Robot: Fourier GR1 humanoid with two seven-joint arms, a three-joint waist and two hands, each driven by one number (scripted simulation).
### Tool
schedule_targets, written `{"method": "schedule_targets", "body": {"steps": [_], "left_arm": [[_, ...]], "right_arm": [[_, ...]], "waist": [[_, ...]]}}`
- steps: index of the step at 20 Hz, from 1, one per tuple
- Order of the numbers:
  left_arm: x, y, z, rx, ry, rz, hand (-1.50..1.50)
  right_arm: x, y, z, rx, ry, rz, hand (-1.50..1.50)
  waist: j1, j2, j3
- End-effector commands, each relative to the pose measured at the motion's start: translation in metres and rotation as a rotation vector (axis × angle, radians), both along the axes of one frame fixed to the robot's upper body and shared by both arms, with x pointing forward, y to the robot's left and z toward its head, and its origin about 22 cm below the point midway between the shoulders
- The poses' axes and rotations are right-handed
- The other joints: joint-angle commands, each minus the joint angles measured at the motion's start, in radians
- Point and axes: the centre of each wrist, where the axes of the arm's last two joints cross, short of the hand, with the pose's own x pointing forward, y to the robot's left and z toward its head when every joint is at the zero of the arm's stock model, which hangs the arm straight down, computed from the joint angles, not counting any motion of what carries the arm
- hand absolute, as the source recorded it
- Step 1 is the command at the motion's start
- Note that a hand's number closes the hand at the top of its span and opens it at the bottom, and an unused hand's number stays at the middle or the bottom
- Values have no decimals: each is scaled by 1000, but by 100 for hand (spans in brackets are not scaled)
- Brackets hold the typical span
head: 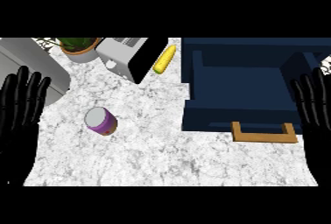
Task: Pick up the can, place it into the drawer and close the drawer
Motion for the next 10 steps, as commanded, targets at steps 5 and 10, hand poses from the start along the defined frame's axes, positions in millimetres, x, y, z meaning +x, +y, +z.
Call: {"method": "schedule_targets", "body": {"steps": [5,10], "left_arm": [[17,10,-10,-69,36,25,-150],[1,35,-33,-58,417,189,-150]], "right_arm": [[1,14,-6,2,34,46,-150],[-7,-28,-22,65,271,-238,-150]], "waist": [[-33,-11,-14],[-37,-12,-14]]}}
